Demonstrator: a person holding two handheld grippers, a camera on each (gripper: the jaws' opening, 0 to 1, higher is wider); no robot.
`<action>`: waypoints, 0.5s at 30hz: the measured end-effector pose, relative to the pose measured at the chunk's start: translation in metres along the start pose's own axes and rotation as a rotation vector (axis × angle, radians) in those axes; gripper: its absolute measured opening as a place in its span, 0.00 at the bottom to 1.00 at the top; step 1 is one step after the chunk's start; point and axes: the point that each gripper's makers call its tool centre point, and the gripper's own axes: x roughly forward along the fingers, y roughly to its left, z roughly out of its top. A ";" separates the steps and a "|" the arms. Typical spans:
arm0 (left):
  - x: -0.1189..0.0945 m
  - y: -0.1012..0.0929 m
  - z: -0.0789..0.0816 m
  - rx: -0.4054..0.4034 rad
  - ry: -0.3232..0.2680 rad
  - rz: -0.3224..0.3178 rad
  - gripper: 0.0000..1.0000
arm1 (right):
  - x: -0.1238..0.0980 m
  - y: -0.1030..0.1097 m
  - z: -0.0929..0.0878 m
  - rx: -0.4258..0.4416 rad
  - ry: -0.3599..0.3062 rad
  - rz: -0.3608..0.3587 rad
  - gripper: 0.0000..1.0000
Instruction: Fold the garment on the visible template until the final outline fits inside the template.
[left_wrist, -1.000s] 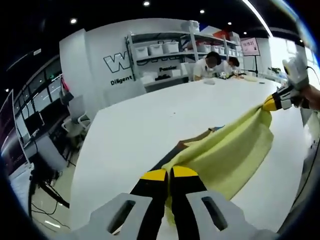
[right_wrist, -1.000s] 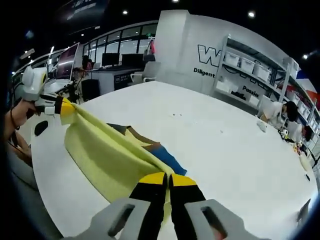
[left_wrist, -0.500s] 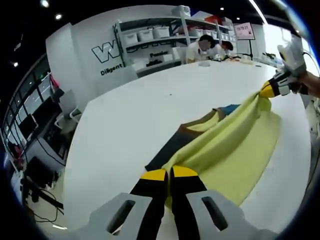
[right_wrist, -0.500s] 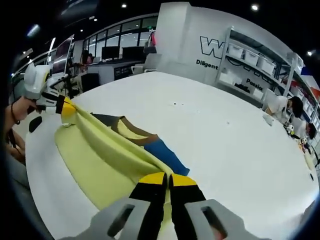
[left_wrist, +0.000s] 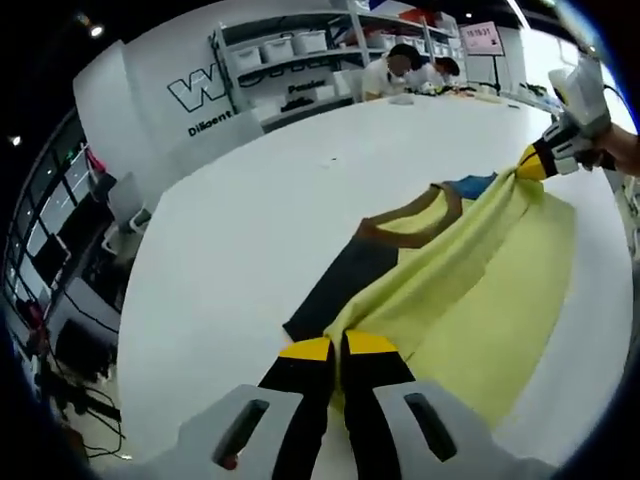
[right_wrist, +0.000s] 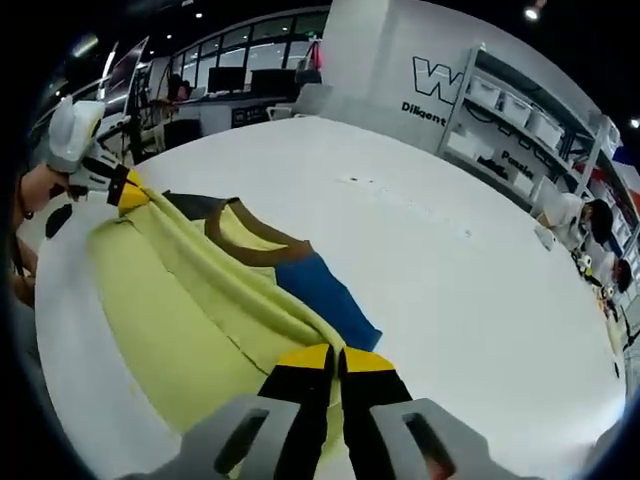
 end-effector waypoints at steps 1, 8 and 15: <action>0.002 -0.001 -0.003 0.064 0.020 -0.006 0.07 | 0.001 0.001 -0.001 -0.005 0.005 0.002 0.00; 0.012 -0.002 -0.010 0.065 0.040 -0.025 0.07 | 0.018 0.000 -0.010 -0.048 0.045 0.017 0.00; 0.016 -0.004 -0.011 0.059 0.011 -0.057 0.06 | 0.021 0.002 -0.013 -0.097 0.043 0.042 0.00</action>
